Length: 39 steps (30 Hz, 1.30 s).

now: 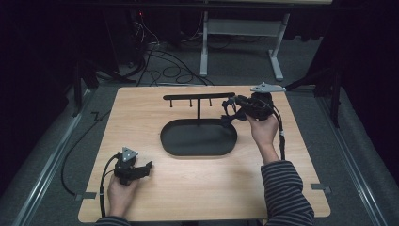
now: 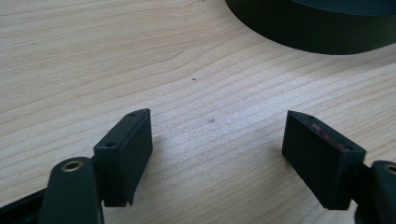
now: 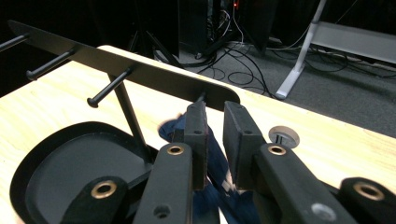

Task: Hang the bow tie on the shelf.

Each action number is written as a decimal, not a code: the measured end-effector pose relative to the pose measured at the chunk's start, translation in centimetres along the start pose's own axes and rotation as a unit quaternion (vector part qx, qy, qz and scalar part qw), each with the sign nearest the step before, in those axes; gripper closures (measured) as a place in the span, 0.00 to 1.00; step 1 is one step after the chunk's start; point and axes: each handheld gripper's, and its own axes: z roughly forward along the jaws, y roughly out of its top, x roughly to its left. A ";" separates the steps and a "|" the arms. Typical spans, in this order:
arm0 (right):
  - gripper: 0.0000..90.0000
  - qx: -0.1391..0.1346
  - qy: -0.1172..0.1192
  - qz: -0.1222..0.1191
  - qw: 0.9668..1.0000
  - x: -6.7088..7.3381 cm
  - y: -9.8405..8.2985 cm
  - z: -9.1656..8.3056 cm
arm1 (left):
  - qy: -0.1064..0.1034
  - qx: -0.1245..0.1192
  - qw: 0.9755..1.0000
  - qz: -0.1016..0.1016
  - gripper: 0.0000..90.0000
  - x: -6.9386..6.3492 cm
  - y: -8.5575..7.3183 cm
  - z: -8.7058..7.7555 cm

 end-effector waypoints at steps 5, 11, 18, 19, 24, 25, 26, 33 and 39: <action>0.90 0.005 0.003 0.004 1.000 -0.5 -0.5 -0.8 | 0.000 0.000 1.000 0.000 0.28 0.0 0.0 0.0; 0.89 0.003 0.007 0.012 1.000 -1.0 -1.2 -1.7 | 0.001 0.001 1.000 0.001 0.28 0.0 0.0 0.0; 0.87 -0.003 0.009 0.024 1.000 -1.7 -1.7 -2.7 | 0.001 0.001 1.000 0.001 0.28 0.0 0.0 0.0; 0.87 -0.003 0.009 0.024 1.000 -1.7 -1.7 -2.7 | 0.001 0.001 1.000 0.001 0.28 0.0 0.0 0.0; 0.85 -0.006 0.008 0.032 0.999 -2.2 -2.2 -3.6 | 0.001 0.000 1.000 0.000 0.28 0.0 0.0 0.0; 0.85 -0.008 0.009 0.033 0.999 -2.3 -2.3 -3.8 | 0.001 0.000 1.000 0.001 0.28 0.0 0.0 0.0; 0.85 -0.009 0.009 0.034 0.999 -2.4 -2.4 -3.9 | 0.001 0.000 1.000 0.000 0.28 0.0 0.0 0.0; 0.83 -0.014 0.010 0.043 0.999 -2.9 -3.1 -4.9 | 0.001 0.000 1.000 0.001 0.28 0.0 0.0 0.0; 0.83 -0.015 0.011 0.043 0.999 -2.9 -3.5 -5.6 | 0.001 0.000 1.000 0.001 0.28 0.0 0.0 0.0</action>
